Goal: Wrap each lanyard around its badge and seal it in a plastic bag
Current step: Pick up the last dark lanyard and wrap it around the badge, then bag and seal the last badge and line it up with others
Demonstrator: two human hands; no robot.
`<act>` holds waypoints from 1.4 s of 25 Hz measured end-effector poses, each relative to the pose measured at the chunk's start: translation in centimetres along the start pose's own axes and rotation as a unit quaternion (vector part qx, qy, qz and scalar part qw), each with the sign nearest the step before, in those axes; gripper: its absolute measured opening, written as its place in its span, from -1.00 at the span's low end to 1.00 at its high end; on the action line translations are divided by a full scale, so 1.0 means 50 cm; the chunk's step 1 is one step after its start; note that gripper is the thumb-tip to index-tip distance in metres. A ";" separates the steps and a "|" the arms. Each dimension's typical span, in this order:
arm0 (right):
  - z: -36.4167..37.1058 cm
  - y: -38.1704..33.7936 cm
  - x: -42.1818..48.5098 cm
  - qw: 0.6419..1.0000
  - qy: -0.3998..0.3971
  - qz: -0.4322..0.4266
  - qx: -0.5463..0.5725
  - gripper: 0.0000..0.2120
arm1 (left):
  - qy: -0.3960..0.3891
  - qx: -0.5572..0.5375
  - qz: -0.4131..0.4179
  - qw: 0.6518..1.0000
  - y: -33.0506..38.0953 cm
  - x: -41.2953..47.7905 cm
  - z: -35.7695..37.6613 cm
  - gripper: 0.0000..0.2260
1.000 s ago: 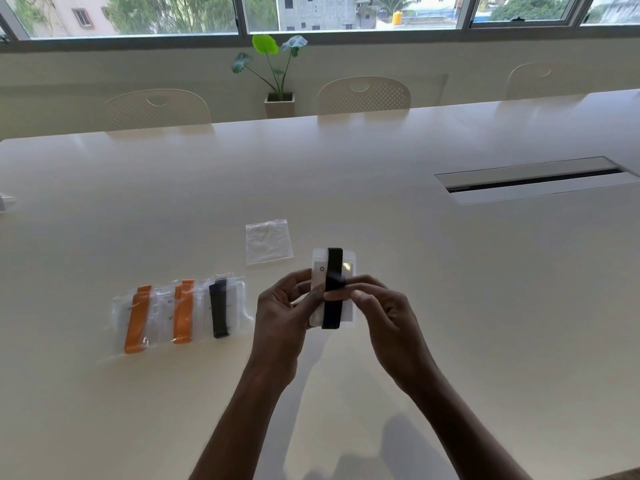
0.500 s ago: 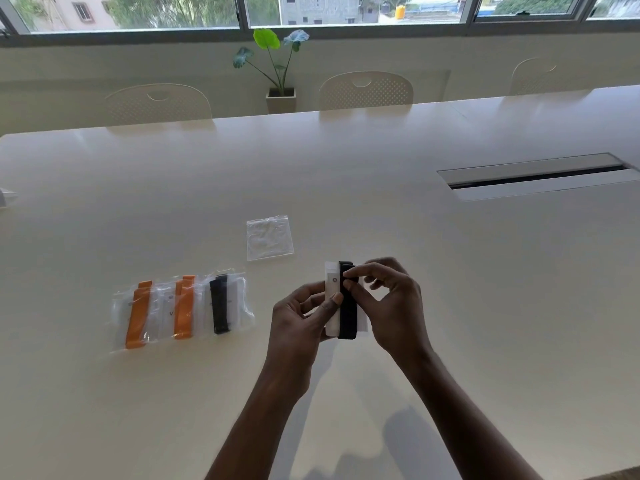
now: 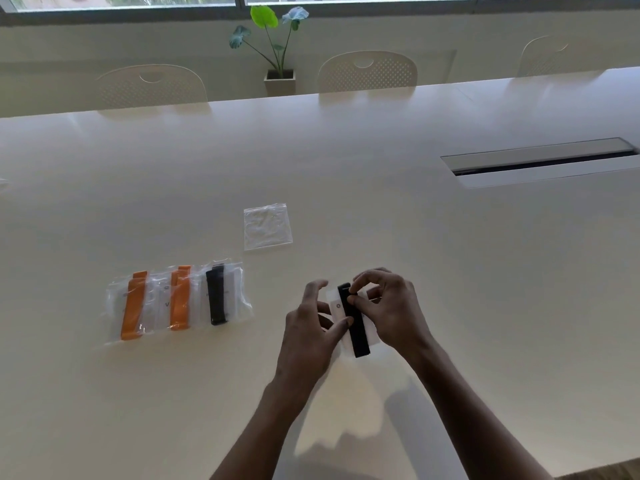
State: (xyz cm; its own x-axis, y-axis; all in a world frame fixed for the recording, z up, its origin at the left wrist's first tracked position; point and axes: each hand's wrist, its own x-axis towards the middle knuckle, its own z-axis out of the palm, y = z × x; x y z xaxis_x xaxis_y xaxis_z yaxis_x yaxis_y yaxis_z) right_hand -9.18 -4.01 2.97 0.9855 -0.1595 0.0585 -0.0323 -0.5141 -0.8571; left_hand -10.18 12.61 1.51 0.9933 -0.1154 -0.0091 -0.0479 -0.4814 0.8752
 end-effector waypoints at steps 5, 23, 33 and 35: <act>-0.004 0.021 0.003 0.998 -0.031 0.020 -0.060 -0.80 | 0.001 0.075 0.036 0.997 -0.016 0.003 0.011 -0.60; -0.026 0.039 0.080 0.983 -0.100 0.125 0.093 -0.69 | 0.130 0.129 0.103 0.978 -0.075 0.084 0.018 -0.66; 0.154 -0.055 0.358 0.994 -0.105 0.011 -0.018 -0.75 | 0.172 0.233 0.063 0.955 -0.061 0.273 -0.007 -0.57; 0.194 -0.078 0.409 0.993 -0.098 -0.020 -0.059 -0.67 | 0.191 0.235 0.038 0.952 -0.066 0.304 -0.014 -0.57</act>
State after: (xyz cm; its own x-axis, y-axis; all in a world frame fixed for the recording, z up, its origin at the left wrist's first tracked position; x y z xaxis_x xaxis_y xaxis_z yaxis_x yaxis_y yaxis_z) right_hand 12.71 2.90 2.53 0.9995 0.0250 -0.0190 0.0004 -0.6144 -0.7890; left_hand 5.16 13.07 -1.18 0.9469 0.1161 0.2999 -0.0730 -0.8305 0.5522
